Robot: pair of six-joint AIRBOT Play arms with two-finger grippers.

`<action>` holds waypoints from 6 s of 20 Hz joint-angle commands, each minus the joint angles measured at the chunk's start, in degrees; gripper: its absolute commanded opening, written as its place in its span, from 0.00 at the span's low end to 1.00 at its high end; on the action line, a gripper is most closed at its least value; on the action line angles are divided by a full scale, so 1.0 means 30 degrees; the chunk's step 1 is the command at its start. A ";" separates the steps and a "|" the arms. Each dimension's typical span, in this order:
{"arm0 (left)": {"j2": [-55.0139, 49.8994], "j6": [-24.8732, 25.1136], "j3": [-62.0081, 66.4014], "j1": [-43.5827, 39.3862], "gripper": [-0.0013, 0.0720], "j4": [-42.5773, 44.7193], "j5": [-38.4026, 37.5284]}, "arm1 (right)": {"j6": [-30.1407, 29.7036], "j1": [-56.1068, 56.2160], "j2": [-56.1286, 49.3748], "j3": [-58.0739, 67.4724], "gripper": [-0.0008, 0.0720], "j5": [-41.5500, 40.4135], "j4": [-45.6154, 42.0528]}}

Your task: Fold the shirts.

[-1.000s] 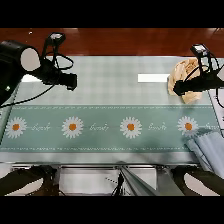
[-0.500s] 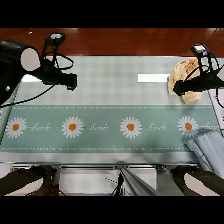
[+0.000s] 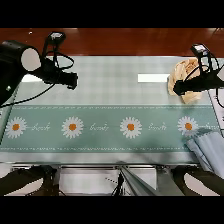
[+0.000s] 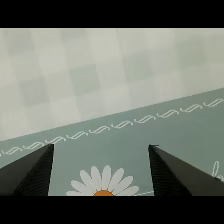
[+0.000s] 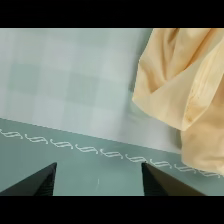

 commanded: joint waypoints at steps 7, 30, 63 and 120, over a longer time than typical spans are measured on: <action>-0.0801 0.1144 0.0000 0.0109 0.96 0.0590 0.3446 | 0.4022 -0.0437 -0.0095 0.0000 0.80 -0.8604 -0.3300; -0.0889 0.1166 0.1872 0.0954 0.96 0.0714 0.0758 | 0.4932 -0.3665 -0.6003 0.3126 0.03 -0.7009 -0.1056; 0.4306 0.1093 0.6375 0.0969 0.96 -0.0335 -0.7023 | 0.1705 1.5176 -0.7555 0.8568 0.76 0.3738 -0.3060; 0.6171 0.9471 -0.4881 1.4047 0.05 -1.5314 0.2280 | -0.4211 -0.4065 0.0838 -0.0925 0.04 0.0641 1.5016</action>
